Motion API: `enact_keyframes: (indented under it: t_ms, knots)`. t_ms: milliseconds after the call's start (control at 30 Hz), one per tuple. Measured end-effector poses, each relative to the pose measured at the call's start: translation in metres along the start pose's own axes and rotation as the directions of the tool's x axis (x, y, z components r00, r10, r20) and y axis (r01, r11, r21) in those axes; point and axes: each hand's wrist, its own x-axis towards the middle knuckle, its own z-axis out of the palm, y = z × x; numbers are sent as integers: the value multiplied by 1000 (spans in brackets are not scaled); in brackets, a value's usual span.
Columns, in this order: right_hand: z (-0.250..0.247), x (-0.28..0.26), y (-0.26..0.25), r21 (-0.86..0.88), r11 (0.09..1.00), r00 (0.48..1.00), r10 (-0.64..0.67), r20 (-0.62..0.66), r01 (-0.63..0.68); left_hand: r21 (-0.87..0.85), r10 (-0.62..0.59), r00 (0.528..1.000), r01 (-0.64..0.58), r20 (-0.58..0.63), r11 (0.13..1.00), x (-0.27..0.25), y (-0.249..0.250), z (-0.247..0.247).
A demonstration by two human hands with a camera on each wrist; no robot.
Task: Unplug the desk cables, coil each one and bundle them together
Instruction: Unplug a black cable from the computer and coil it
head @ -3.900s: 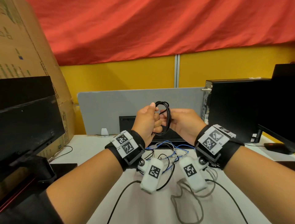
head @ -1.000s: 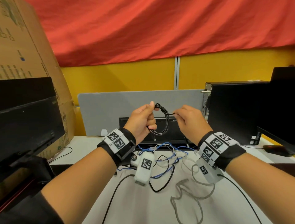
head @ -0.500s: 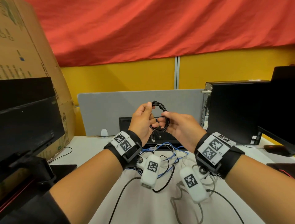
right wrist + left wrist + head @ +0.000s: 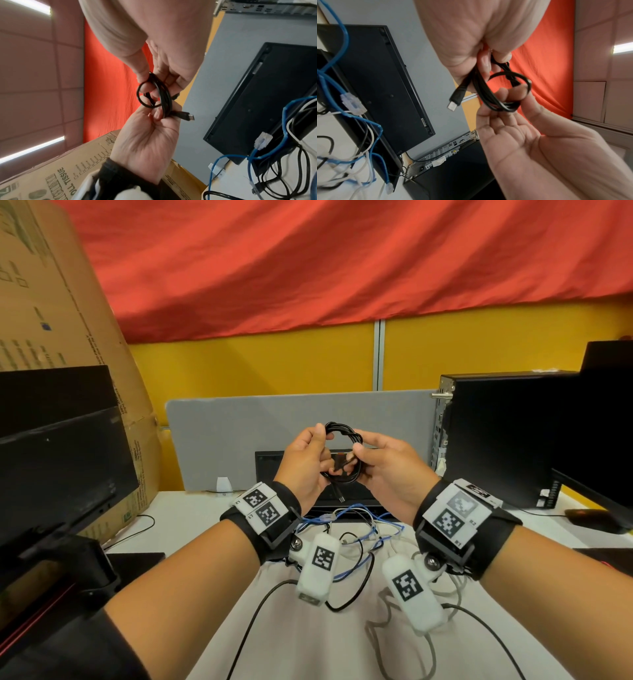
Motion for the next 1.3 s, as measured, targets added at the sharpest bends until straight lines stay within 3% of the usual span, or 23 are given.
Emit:
enact_keyframes:
  t_ms: [100, 200, 400, 533, 733, 767, 833, 933, 1067, 1300]
  knots:
    - [3, 0, 1, -63, 998, 1000, 2, 28, 0, 40, -3, 1000, 2, 19, 999, 0, -1, 0]
    - [4, 0, 3, -263, 964, 999, -31, 21, 35, 52, 22, 1000, -22, -2, 998, 3, 0, -2]
    - [-3, 4, 4, -657, 746, 974, -210, -80, 107, 50, 72, 997, -70, -36, 996, 8, -1, -4]
    - [-6, 4, 0, -674, 739, 973, -149, -178, -10, 105, 108, 991, -99, -78, 990, 10, 3, -7]
    - [-13, -2, -7, -680, 733, 990, -107, -93, 15, 125, 132, 978, -112, -163, 986, 10, 7, -15]
    - [-15, -1, -8, -705, 709, 989, -117, -90, 20, 140, 130, 977, -107, -168, 984, 10, 7, -15]
    - [-20, 3, -8, -820, 569, 977, -200, -72, 56, 208, 124, 976, -86, -177, 974, 9, 8, -16]
    - [-28, 7, -9, -924, 363, 939, -343, -14, 119, 301, 61, 991, -21, -123, 953, 9, 11, -21]
    - [-42, 13, -12, -927, 355, 919, -393, -30, 122, 425, -80, 997, 70, 5, 902, 5, 19, -22]
    - [-46, 15, -14, -966, 213, 908, -416, 48, 148, 594, -222, 974, 155, 41, 790, 2, 19, -11]
